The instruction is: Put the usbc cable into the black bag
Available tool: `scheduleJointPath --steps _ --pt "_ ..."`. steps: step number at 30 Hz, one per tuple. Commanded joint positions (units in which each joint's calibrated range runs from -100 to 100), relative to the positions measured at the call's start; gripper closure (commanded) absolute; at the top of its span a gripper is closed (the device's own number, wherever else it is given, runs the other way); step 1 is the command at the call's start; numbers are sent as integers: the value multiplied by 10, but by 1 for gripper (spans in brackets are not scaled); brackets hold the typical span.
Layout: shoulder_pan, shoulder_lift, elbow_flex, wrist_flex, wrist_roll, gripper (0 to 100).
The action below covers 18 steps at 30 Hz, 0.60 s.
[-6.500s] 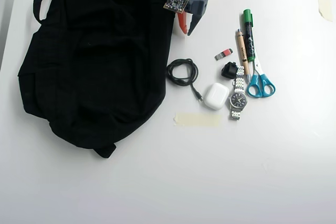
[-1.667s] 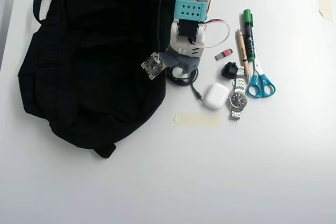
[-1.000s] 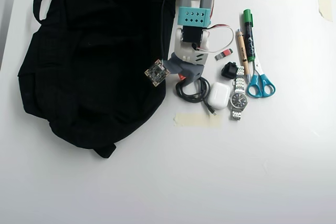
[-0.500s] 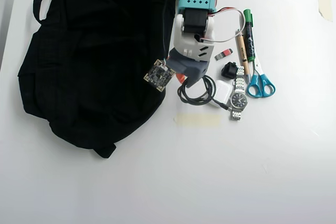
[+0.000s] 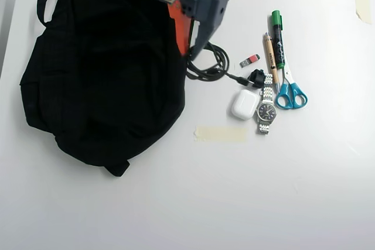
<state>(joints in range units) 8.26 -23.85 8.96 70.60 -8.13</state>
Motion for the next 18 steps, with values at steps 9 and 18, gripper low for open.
scheduleJointPath --steps 9,18 --pt "69 -371 358 -113 10 98" --pt "377 -363 389 -190 24 98"
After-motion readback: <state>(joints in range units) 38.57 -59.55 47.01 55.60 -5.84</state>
